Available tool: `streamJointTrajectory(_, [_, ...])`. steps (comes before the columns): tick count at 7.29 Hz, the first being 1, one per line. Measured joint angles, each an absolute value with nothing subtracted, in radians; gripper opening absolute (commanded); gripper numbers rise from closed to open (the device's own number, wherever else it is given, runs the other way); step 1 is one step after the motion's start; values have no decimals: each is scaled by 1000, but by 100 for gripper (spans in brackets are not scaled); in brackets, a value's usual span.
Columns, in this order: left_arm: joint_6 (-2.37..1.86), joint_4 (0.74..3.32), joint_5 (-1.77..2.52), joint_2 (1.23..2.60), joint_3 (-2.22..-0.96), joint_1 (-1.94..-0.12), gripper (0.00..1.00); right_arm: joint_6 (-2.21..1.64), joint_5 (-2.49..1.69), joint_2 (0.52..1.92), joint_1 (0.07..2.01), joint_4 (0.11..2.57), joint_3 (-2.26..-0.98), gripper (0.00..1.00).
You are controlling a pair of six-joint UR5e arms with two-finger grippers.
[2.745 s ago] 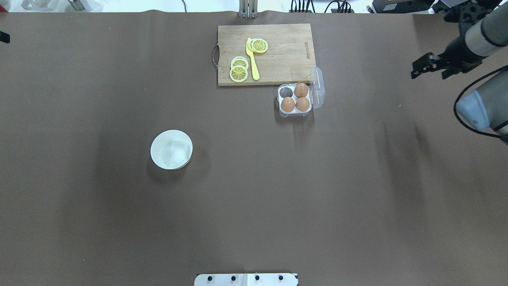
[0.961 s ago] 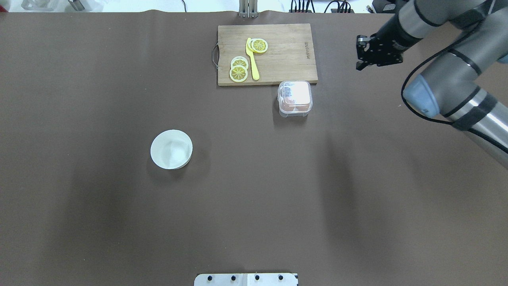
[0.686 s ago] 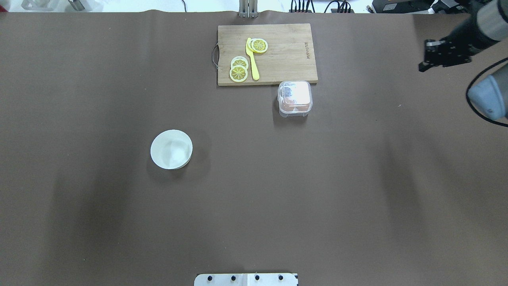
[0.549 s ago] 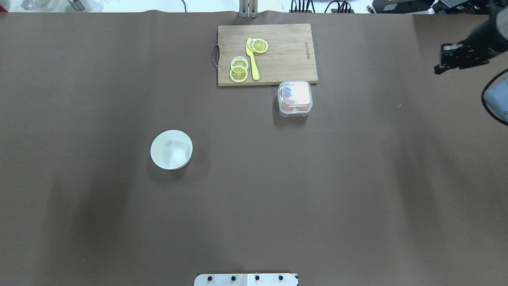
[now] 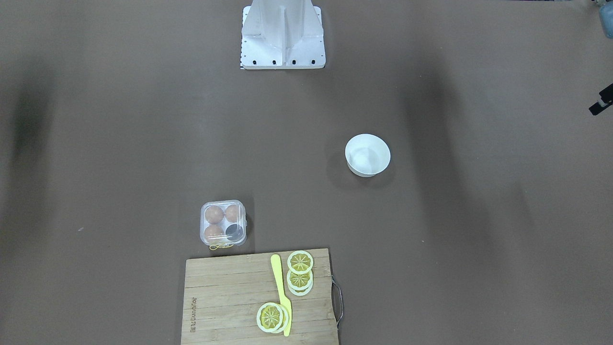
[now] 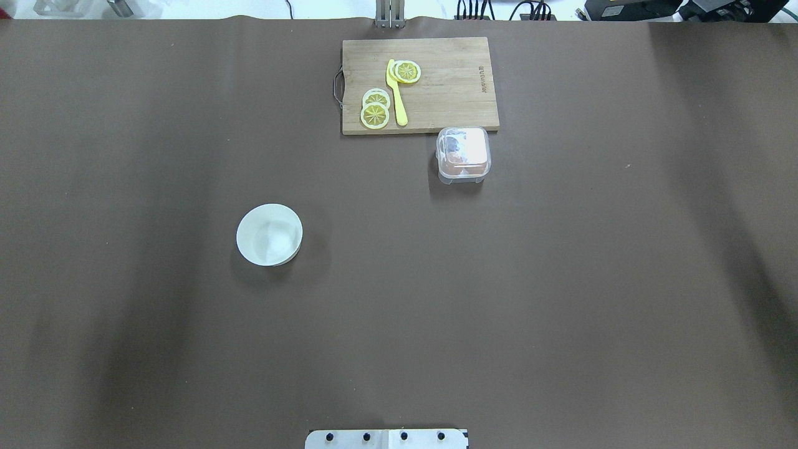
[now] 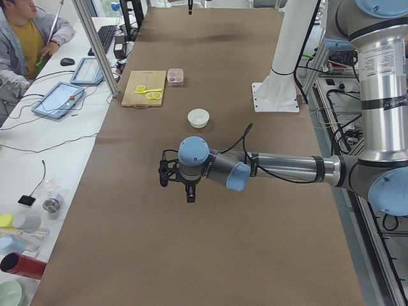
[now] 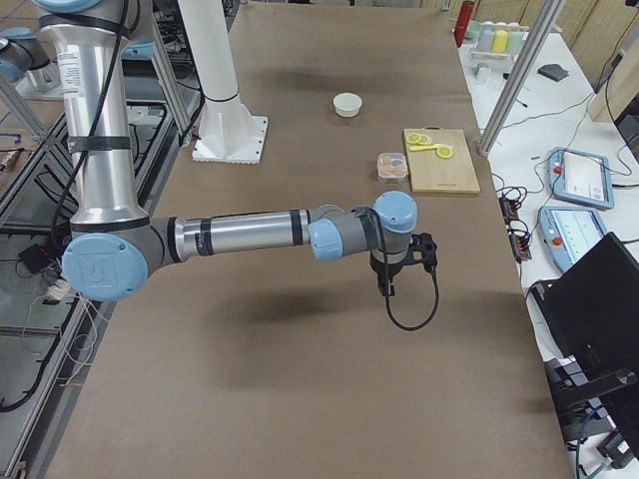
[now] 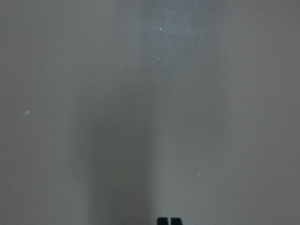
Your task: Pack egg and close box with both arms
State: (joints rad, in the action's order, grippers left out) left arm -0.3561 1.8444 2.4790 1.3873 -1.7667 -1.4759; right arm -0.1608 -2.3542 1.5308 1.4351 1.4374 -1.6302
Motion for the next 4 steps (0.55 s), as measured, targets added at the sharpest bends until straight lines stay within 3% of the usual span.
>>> streamJointTrajectory(4, [-181,1759,2382,1398,-1748,-1561,98,-49,-2325,1592,1474,1441,-1625,100])
